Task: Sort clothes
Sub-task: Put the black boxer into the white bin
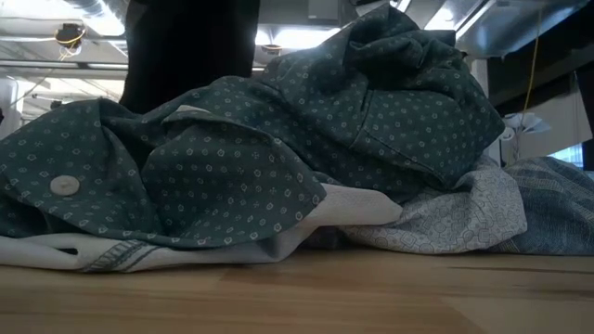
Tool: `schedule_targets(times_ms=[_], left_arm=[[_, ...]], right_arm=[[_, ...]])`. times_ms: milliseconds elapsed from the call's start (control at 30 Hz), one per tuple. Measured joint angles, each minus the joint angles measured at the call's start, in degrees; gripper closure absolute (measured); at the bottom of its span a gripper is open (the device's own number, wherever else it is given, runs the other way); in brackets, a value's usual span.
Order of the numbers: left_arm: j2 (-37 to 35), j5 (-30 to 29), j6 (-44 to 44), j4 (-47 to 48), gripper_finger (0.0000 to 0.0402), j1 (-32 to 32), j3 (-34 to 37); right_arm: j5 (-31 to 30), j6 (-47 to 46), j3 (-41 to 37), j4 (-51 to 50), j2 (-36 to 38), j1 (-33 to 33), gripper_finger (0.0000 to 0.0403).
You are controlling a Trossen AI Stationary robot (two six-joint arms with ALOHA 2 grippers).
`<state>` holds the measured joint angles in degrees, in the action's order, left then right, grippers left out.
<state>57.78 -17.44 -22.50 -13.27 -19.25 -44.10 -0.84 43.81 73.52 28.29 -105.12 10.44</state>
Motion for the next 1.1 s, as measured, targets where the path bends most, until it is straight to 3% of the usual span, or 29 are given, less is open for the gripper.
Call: schedule_targets(times_ms=[100, 267, 600, 733, 900, 1100], left_arm=[[-0.09, -0.41, 3.27, 0.10, 0.0371, 0.76, -0.01], [-0.09, -1.19, 13.07, 0.78, 0.0315, 2.39, -0.02], [-6.74, -1.38, 14.40, 6.54, 0.0212, 2.81, -0.11], [-9.26, -1.53, 15.24, 10.98, 0.0200, 2.77, -0.02], [-10.83, -6.46, 16.63, 15.70, 0.0201, 2.81, 0.02], [-10.85, -7.87, 16.58, 16.24, 0.0205, 2.79, 0.02]], right_arm=[[-1.45, 0.13, -0.02, -0.44, 0.49, 0.00, 0.0364], [-1.62, 2.24, -0.02, -1.35, 1.41, 0.00, 0.0387], [-7.14, 6.46, -0.13, -7.68, 10.11, 0.02, 0.0385], [-12.19, 8.96, -0.07, -11.51, 16.16, -0.07, 0.0383], [-16.43, 11.69, -0.07, -13.45, 23.06, -0.87, 0.0381], [-18.10, 12.17, 0.00, -13.63, 31.27, -7.00, 0.0383]])
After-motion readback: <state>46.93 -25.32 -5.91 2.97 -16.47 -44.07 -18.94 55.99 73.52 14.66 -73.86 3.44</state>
